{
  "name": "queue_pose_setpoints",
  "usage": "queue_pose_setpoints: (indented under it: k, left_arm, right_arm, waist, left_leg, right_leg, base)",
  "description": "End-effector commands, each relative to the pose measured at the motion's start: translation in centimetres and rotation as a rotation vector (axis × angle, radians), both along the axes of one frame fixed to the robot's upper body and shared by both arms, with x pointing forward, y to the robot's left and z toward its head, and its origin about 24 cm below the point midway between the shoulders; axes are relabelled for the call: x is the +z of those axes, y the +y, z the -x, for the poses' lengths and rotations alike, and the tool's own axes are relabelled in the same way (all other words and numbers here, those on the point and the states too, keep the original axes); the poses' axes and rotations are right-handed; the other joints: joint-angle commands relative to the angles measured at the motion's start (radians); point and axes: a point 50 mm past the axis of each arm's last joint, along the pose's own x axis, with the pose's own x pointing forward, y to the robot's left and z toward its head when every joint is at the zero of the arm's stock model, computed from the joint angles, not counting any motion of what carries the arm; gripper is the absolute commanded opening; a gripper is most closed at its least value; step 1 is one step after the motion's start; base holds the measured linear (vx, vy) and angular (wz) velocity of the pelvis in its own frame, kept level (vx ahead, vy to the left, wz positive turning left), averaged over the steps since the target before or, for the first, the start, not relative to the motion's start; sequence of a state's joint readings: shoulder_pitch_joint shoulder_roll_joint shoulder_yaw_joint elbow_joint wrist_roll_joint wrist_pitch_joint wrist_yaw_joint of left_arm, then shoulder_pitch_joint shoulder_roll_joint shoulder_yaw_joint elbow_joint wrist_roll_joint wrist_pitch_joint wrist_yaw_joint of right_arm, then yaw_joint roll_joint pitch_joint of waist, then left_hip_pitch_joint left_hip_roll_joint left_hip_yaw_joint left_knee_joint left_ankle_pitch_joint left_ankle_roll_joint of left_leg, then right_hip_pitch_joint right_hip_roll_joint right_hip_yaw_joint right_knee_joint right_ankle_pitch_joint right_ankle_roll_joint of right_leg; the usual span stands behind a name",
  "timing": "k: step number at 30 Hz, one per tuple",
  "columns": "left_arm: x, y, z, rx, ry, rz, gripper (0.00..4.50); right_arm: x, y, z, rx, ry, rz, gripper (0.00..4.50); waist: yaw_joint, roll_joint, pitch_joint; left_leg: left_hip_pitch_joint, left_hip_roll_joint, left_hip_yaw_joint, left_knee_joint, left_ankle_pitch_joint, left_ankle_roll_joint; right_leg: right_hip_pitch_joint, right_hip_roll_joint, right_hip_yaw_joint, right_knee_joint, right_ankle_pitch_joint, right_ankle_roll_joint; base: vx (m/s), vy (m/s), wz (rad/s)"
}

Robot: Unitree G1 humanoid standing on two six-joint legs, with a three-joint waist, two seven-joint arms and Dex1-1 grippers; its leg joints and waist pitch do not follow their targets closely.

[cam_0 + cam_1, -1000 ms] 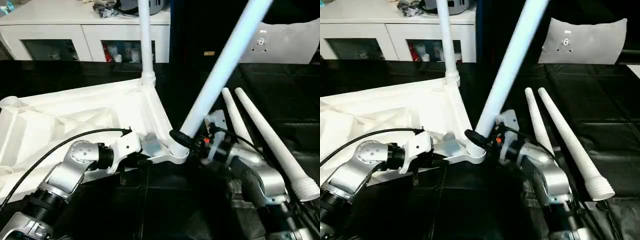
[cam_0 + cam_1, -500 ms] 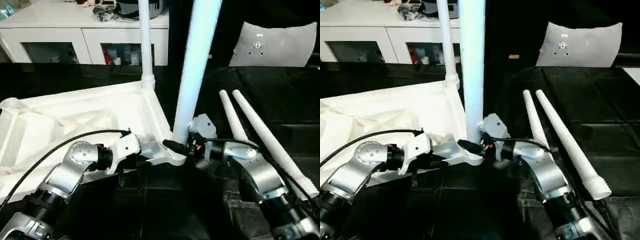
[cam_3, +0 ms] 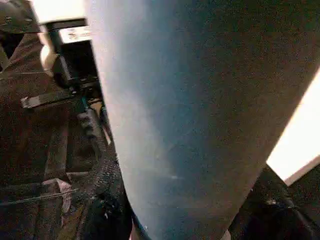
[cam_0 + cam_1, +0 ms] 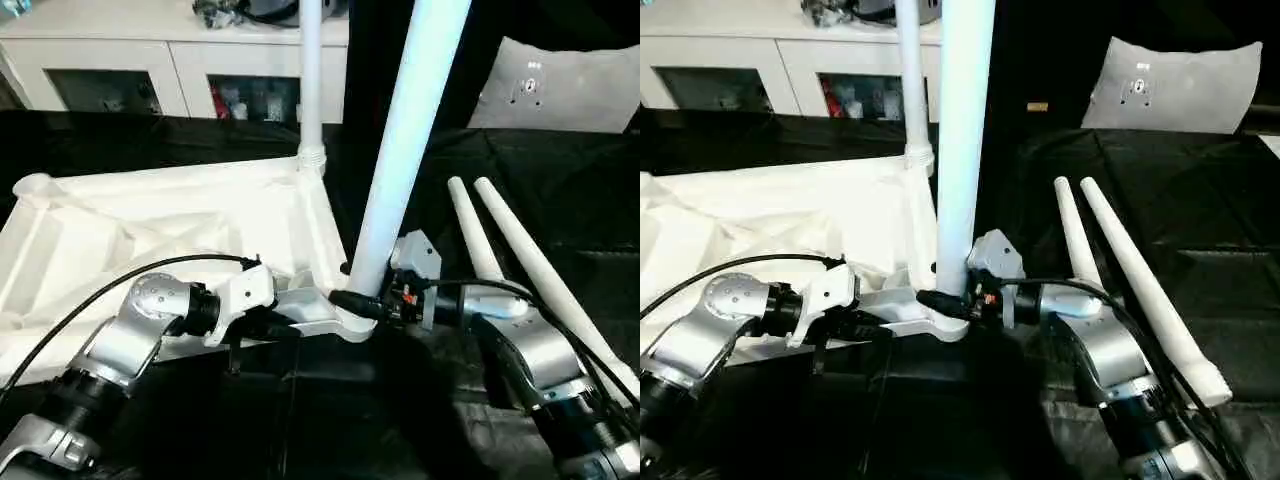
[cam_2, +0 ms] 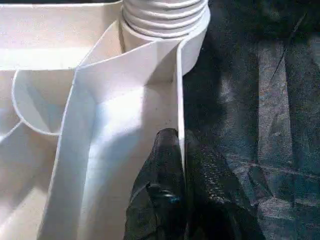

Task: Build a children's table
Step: Insert table leg to table base

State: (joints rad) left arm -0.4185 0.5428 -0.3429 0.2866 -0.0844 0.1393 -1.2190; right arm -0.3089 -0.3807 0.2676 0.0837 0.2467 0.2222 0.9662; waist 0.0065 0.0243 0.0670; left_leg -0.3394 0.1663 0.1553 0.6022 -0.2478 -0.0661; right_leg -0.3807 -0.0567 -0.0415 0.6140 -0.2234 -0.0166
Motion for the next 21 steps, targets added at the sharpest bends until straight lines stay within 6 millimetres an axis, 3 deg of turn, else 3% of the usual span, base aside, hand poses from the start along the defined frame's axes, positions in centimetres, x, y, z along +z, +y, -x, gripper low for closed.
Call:
queue_pose_setpoints:
  k: [1,4,8,11,12,13,14,16,17,18,20,21]
  left_arm:
    - [3.6,-0.4,-2.1,0.030,-0.166,0.077,0.00]
    - [3.5,-0.1,-2.0,0.031,-0.158,0.065,0.00]
    - [3.0,0.2,-1.0,0.038,-0.135,0.066,0.00]
    - [2.9,0.3,-0.9,0.045,-0.135,0.065,0.00]
    - [2.9,0.4,-0.8,0.053,-0.134,0.066,0.00]
    - [2.9,0.5,-0.6,0.079,-0.136,0.067,0.00]
    - [2.9,0.7,-0.3,0.146,-0.146,0.075,0.00]
    - [3.0,0.7,-0.2,0.184,-0.153,0.086,0.00]
    - [3.0,0.6,0.0,0.247,-0.164,0.103,0.00]
    - [3.1,0.4,0.2,0.289,-0.169,0.112,0.00]
    - [3.1,0.2,0.8,0.352,-0.174,0.122,0.00]
    - [3.1,-0.4,1.5,0.381,-0.165,0.132,0.00]
  right_arm:
    - [-6.5,1.1,4.3,0.125,0.335,0.103,1.91]
    - [-6.5,1.2,4.3,0.121,0.336,0.101,1.91]
    - [-6.5,1.5,3.6,0.069,0.326,0.093,1.91]
    - [-6.5,1.5,3.2,0.045,0.315,0.095,1.91]
    - [-6.5,1.5,2.9,0.031,0.303,0.101,1.91]
    - [-6.5,1.4,2.6,0.000,0.290,0.105,1.91]
    - [-6.5,1.4,1.9,-0.054,0.266,0.111,1.91]
    - [-6.5,1.4,1.6,-0.081,0.252,0.113,1.91]
    - [-6.5,1.5,1.2,-0.131,0.234,0.112,1.91]
    - [-6.5,1.5,0.7,-0.172,0.223,0.108,1.91]
    - [-6.4,1.4,0.0,-0.244,0.207,0.096,1.91]
    - [-6.2,1.4,-0.8,-0.316,0.208,0.079,1.91]
  waist:
    - [-0.005,0.005,-0.016]
    - [-0.008,0.006,-0.011]
    - [-0.011,-0.003,0.005]
    - [-0.012,-0.002,0.014]
    - [-0.014,-0.009,0.015]
    - [-0.014,-0.007,0.018]
    - [-0.019,-0.012,0.020]
    - [-0.025,-0.011,0.024]
    - [-0.030,-0.011,0.027]
    - [-0.034,-0.015,0.024]
    - [-0.048,-0.013,0.028]
    - [-0.049,-0.016,0.024]
  left_leg:
    - [-0.006,0.059,-0.013,-0.088,-0.102,0.072]
    - [-0.009,0.062,-0.014,-0.092,-0.100,0.080]
    - [-0.009,0.067,-0.015,-0.104,-0.174,0.057]
    - [-0.006,0.068,-0.015,-0.110,-0.205,0.040]
    - [-0.005,0.068,-0.014,-0.111,-0.206,0.040]
    - [-0.005,0.070,-0.016,-0.114,-0.216,0.034]
    - [-0.007,0.071,-0.016,-0.115,-0.224,0.027]
    - [-0.005,0.070,-0.016,-0.116,-0.249,0.024]
    - [-0.010,0.070,-0.018,-0.118,-0.258,0.022]
    - [-0.012,0.072,-0.021,-0.118,-0.254,0.016]
    - [-0.016,0.071,-0.024,-0.121,-0.249,0.018]
    - [-0.011,0.071,-0.021,-0.118,-0.242,0.019]
  right_leg:
    - [0.033,-0.079,0.057,-0.075,-0.075,-0.262]
    - [0.035,-0.082,0.055,-0.076,-0.070,-0.271]
    - [0.030,-0.085,0.058,-0.085,-0.184,-0.258]
    - [0.024,-0.088,0.063,-0.093,-0.254,-0.243]
    - [0.024,-0.087,0.063,-0.095,-0.261,-0.240]
    - [0.022,-0.089,0.065,-0.095,-0.287,-0.234]
    - [0.022,-0.090,0.066,-0.094,-0.303,-0.233]
    - [0.016,-0.090,0.068,-0.101,-0.362,-0.220]
    - [0.016,-0.091,0.068,-0.102,-0.395,-0.211]
    - [0.020,-0.094,0.068,-0.099,-0.396,-0.214]
    - [0.016,-0.092,0.066,-0.103,-0.404,-0.210]
    - [0.015,-0.090,0.068,-0.104,-0.395,-0.210]
  base:
    - [0.000,0.000,0.00]
    - [0.000,0.000,0.00]
    - [0.000,0.000,0.00]
    - [0.000,0.000,0.00]
    - [0.000,0.000,0.00]
    - [0.000,0.000,0.00]
    - [0.000,0.000,0.00]
    - [0.000,0.000,0.00]
    - [0.000,0.000,0.00]
    - [0.000,0.000,0.00]
    - [0.000,0.000,0.00]
    - [0.000,0.000,0.00]
